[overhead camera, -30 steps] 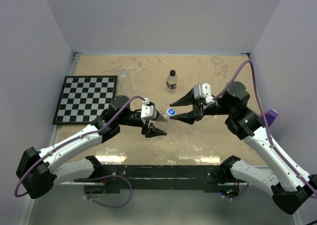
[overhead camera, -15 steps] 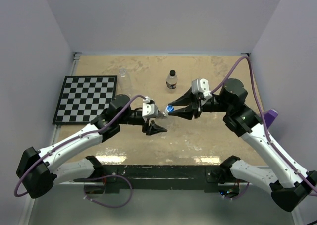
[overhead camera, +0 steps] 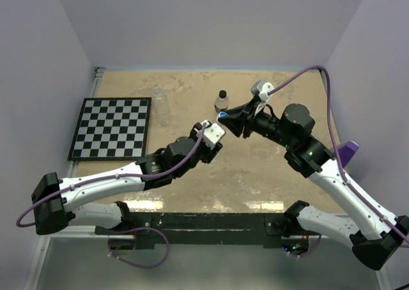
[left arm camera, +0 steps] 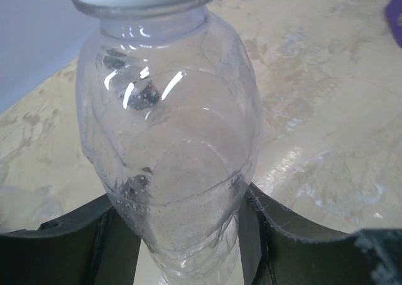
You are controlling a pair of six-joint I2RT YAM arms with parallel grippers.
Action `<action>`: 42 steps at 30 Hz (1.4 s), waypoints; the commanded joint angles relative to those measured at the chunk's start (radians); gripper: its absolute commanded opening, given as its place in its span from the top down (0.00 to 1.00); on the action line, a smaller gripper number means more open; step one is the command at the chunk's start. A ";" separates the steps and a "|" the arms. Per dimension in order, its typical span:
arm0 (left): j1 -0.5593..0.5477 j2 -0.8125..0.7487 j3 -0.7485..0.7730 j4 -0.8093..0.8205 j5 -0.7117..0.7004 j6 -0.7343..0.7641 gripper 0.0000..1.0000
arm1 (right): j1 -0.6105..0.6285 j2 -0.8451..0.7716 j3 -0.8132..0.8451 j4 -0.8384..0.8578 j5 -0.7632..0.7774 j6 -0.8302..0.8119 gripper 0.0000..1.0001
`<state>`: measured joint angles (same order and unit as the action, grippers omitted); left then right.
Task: Screw on the bottle caps
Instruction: Screw the bottle cap onto the plastic bottle.
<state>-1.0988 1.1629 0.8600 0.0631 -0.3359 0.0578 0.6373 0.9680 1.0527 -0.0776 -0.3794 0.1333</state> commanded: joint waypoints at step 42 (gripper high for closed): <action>0.373 -0.075 0.001 0.015 1.246 0.060 1.00 | -0.099 -0.055 -0.080 0.386 -0.592 0.114 0.37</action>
<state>-0.7296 1.0756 0.8360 0.0372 0.8398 0.0811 0.5419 0.9146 0.9195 0.2543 -0.9066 0.2348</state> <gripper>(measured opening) 0.580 0.632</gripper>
